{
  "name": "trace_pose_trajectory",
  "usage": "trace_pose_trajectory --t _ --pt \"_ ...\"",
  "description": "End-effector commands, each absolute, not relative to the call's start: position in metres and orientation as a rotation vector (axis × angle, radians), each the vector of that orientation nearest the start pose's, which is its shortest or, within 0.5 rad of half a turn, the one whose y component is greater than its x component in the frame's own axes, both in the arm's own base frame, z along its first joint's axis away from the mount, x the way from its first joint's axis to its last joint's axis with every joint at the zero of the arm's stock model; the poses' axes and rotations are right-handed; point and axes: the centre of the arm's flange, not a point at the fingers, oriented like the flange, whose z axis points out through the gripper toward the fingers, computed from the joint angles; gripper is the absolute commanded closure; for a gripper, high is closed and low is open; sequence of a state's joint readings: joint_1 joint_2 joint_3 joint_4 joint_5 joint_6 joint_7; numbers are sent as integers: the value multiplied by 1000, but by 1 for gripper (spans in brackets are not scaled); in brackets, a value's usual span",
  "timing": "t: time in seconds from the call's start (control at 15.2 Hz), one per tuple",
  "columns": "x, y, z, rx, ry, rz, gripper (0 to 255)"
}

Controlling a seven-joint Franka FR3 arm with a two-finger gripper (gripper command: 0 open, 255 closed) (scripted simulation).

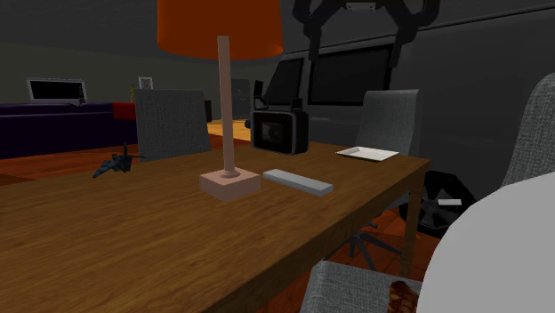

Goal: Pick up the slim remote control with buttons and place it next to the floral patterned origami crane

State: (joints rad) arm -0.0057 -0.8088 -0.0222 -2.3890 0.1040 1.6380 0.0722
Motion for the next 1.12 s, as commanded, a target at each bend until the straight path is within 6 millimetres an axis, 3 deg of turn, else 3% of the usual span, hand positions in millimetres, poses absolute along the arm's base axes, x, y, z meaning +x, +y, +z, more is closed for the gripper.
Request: trace_pose_trajectory --t 0.0,0.53,1.06 --pt "307 0 589 -3015 147 -83 0" --pt "399 10 532 -3045 -246 -67 0" --pt "486 41 474 -3024 -643 -49 0"
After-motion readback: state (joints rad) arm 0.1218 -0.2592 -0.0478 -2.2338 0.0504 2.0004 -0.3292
